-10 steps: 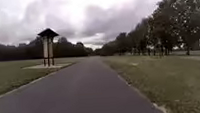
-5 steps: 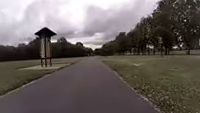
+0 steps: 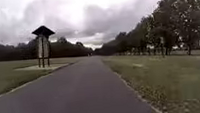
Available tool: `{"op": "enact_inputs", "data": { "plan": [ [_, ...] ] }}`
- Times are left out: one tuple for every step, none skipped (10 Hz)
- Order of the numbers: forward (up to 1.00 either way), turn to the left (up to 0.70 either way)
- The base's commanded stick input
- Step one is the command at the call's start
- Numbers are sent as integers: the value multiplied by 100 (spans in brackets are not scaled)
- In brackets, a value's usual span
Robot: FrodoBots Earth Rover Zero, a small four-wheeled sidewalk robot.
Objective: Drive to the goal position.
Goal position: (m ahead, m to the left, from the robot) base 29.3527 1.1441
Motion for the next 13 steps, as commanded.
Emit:
{"op": "enact_inputs", "data": {
  "plan": [
    [70,0],
    [70,0],
    [70,0],
    [70,0],
    [70,0],
    [70,0],
    [70,0],
    [70,0],
    [70,0],
    [70,0],
    [70,0],
    [70,0],
    [70,0]
  ]
}}
